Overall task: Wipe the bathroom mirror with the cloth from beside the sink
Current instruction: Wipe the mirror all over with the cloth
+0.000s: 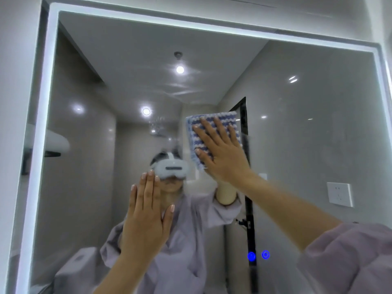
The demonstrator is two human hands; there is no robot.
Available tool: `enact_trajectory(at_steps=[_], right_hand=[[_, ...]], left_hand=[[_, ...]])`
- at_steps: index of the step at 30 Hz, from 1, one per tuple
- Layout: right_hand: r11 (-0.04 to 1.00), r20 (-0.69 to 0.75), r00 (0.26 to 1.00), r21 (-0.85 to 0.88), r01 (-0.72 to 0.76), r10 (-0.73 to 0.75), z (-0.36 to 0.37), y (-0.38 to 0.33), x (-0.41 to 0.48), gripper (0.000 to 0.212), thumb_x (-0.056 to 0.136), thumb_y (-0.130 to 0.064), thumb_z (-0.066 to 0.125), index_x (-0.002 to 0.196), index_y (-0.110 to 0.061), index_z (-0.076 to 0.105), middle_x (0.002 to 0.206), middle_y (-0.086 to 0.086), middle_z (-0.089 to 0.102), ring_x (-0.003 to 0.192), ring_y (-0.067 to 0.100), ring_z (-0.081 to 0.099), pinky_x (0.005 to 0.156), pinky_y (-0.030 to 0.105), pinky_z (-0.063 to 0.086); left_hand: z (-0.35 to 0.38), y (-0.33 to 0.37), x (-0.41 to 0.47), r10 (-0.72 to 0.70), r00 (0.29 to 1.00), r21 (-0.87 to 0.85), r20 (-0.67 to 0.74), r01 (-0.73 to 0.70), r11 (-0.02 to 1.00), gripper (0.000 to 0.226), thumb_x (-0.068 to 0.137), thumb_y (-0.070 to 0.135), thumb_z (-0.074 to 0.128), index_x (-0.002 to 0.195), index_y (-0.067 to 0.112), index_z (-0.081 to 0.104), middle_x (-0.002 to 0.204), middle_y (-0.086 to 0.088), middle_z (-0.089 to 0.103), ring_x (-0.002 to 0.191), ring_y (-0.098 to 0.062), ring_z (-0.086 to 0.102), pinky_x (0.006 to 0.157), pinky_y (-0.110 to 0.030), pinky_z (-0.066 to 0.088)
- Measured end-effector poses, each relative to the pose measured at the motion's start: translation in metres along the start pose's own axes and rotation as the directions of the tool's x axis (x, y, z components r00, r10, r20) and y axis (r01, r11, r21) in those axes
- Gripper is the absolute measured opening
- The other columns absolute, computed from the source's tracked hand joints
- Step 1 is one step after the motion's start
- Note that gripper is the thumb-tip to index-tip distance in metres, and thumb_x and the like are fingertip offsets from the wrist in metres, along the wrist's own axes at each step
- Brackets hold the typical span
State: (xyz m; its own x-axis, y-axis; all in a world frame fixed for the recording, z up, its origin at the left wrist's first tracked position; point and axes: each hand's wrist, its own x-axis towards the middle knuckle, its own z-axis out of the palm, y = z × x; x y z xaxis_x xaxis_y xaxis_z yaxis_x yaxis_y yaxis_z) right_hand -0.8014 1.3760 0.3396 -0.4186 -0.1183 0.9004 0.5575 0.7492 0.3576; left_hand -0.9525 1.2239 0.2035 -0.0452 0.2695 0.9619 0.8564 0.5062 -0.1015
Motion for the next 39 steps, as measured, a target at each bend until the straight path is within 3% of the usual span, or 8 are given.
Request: enact_trajectory(at_steps=[8,14,19,24,26,29,33,39], right_hand=[[0.951,0.039,0.951,-0.054,-0.304,0.306,-0.004,0.095,-0.04,0.066,0.096,-0.059,0.002,0.154,-0.028,-0.002,0.162,-0.004,-0.004,0.148,0.016,-0.009,0.118,0.033,-0.01],[0.817,0.064,0.815,-0.023,-0.576,0.576,-0.015,0.131,-0.072,0.071,0.089,-0.061,-0.002,0.151,-0.029,-0.01,0.16,-0.005,-0.014,0.146,0.012,-0.016,0.12,0.035,-0.009],[0.792,0.1,0.787,-0.038,-0.609,0.609,-0.023,0.126,-0.071,0.059,0.103,-0.041,0.02,0.152,-0.024,-0.007,0.161,-0.001,-0.013,0.147,0.017,-0.014,0.119,0.039,-0.009],[0.762,0.064,0.76,-0.014,-0.648,0.647,-0.014,0.112,-0.061,0.06,0.101,-0.046,0.015,0.15,-0.022,-0.009,0.161,0.001,-0.012,0.147,0.021,-0.014,0.119,0.044,-0.009],[0.783,0.04,0.782,-0.024,-0.622,0.622,-0.009,0.095,-0.05,0.063,0.095,-0.05,0.005,0.149,-0.022,-0.013,0.161,0.004,-0.011,0.147,0.024,-0.014,0.119,0.044,-0.011],[0.881,-0.002,0.882,-0.016,-0.472,0.472,-0.003,0.058,-0.024,0.067,0.093,-0.053,-0.002,0.151,-0.02,-0.01,0.161,0.009,-0.009,0.147,0.026,-0.013,0.115,0.039,-0.018],[0.963,-0.05,0.962,-0.02,-0.27,0.268,0.003,-0.008,0.015,0.066,0.099,-0.049,0.01,0.152,-0.015,-0.006,0.161,0.01,-0.008,0.147,0.03,-0.01,0.115,0.041,-0.017],[0.999,0.019,1.0,-0.039,0.012,-0.011,0.004,-0.087,0.05,0.065,0.101,-0.049,0.016,0.152,-0.018,-0.009,0.161,0.005,-0.012,0.146,0.029,-0.016,0.117,0.053,-0.008]], left_hand=[[-0.001,0.0,-0.001,0.001,1.0,0.004,0.002,-0.001,1.0,0.071,0.095,0.043,0.027,0.147,-0.005,0.017,0.157,-0.019,0.013,0.147,-0.03,0.012,0.12,-0.044,0.011],[-0.001,0.0,-0.001,-0.001,1.0,-0.004,0.021,0.001,1.0,0.072,0.095,0.045,0.026,0.148,-0.003,0.013,0.158,-0.018,0.009,0.147,-0.029,0.008,0.12,-0.043,0.008],[0.0,-0.001,-0.002,-0.001,0.999,-0.01,0.034,0.001,1.0,0.073,0.096,0.046,0.022,0.148,-0.003,0.011,0.159,-0.019,0.006,0.148,-0.029,0.006,0.12,-0.045,0.009],[0.001,-0.002,-0.002,-0.005,0.999,-0.019,0.037,0.006,1.0,0.073,0.096,0.047,0.021,0.149,-0.002,0.011,0.159,-0.018,0.006,0.148,-0.027,0.004,0.121,-0.043,0.007],[0.002,-0.003,-0.002,-0.001,0.999,-0.018,0.037,0.002,1.0,0.073,0.096,0.047,0.021,0.149,-0.001,0.008,0.159,-0.017,0.005,0.148,-0.026,0.004,0.121,-0.042,0.005],[0.004,-0.004,-0.002,0.002,1.0,-0.024,0.028,-0.001,1.0,0.072,0.097,0.047,0.021,0.15,0.0,0.007,0.16,-0.016,0.004,0.148,-0.025,0.003,0.121,-0.04,0.004],[0.004,-0.004,-0.001,0.015,1.0,-0.032,-0.001,-0.015,0.999,0.071,0.096,0.044,0.027,0.149,-0.001,0.01,0.159,-0.016,0.006,0.148,-0.026,0.005,0.121,-0.039,0.003],[0.006,-0.004,-0.001,0.023,0.999,-0.038,-0.028,-0.024,0.999,0.071,0.097,0.044,0.026,0.15,0.001,0.006,0.159,-0.017,0.006,0.148,-0.025,0.004,0.121,-0.04,0.003]])
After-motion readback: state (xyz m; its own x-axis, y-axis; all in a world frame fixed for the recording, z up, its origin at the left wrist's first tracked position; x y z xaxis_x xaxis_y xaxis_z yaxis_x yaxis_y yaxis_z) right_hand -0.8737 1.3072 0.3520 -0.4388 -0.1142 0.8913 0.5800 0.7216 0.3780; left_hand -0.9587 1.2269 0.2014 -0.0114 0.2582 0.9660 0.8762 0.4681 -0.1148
